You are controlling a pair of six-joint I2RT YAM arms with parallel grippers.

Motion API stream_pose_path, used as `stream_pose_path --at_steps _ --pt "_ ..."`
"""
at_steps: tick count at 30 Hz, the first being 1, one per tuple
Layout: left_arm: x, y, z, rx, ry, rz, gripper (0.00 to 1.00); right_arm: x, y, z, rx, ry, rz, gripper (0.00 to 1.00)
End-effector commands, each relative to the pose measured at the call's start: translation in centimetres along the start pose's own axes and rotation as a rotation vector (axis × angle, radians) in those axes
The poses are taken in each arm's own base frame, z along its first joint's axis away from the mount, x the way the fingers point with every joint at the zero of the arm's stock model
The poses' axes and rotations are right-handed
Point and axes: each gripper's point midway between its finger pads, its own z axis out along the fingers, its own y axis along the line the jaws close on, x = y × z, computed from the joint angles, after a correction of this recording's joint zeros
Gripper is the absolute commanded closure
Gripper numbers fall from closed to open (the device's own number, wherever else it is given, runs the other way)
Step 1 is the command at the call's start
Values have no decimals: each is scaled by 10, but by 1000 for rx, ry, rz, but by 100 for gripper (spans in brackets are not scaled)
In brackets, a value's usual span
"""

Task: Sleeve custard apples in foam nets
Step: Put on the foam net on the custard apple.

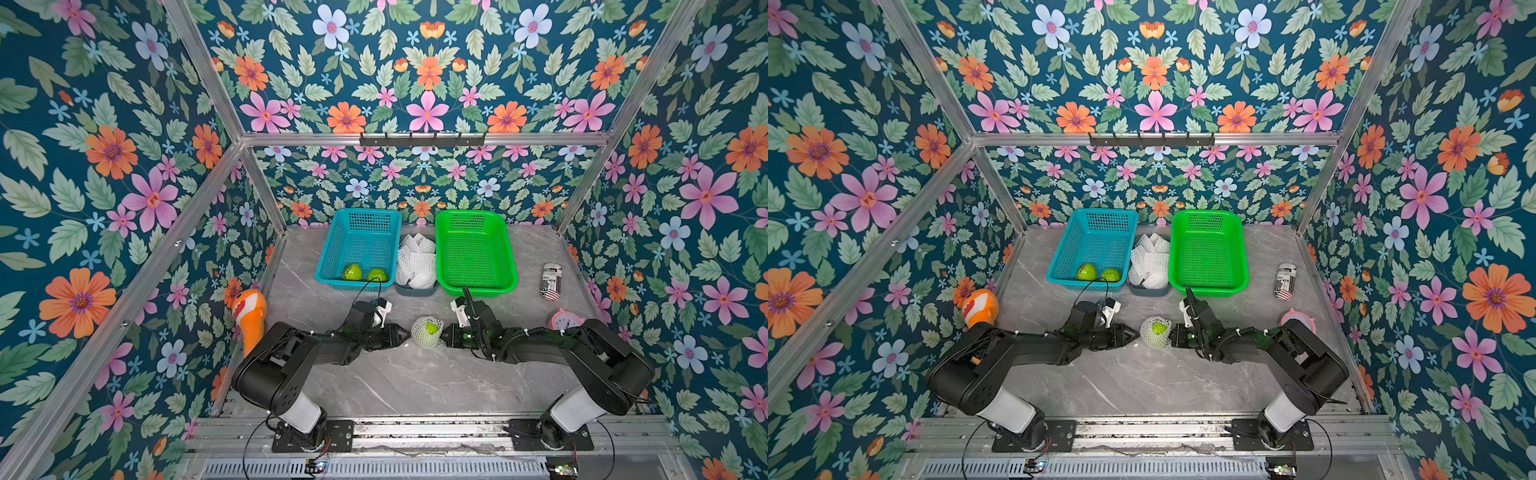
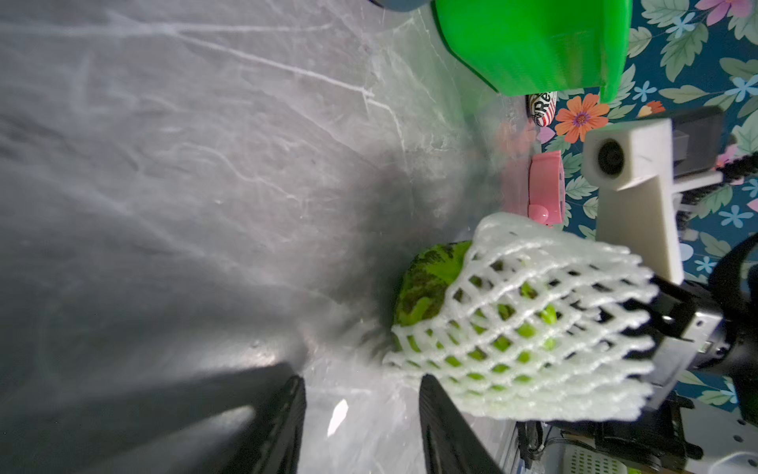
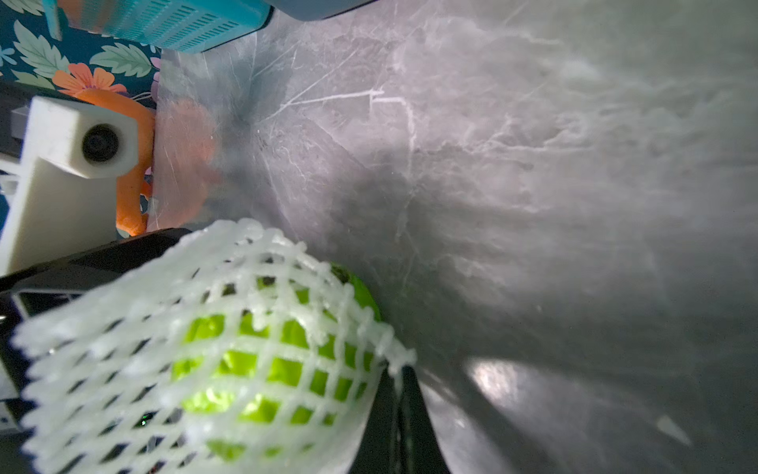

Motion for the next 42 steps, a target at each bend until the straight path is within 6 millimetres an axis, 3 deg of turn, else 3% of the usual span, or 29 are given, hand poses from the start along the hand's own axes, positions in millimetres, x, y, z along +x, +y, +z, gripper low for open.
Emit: stream_pose_path --at_steps 1,5,11,14,19,32,39,42 --pt "9 24 -7 -137 19 -39 46 -6 4 -1 -10 -26 1 100" --pt "-5 9 -20 -126 -43 -29 40 -6 3 -1 -12 -29 12 100" --pt "-27 -29 -40 -67 -111 3 28 -9 7 -3 -20 -45 13 100" --pt "-26 -50 -40 -18 -110 9 28 -10 7 -4 -19 -48 15 100" --pt "-12 -81 -23 60 -55 36 25 -9 7 -2 -24 -48 20 100" --pt "-17 -87 -3 97 -46 53 22 -3 10 0 -35 -45 22 100" --pt "-19 -79 9 71 -28 64 22 5 13 2 -47 -36 30 100" --pt "-20 -77 11 64 -27 71 22 6 16 2 -63 -35 36 92"
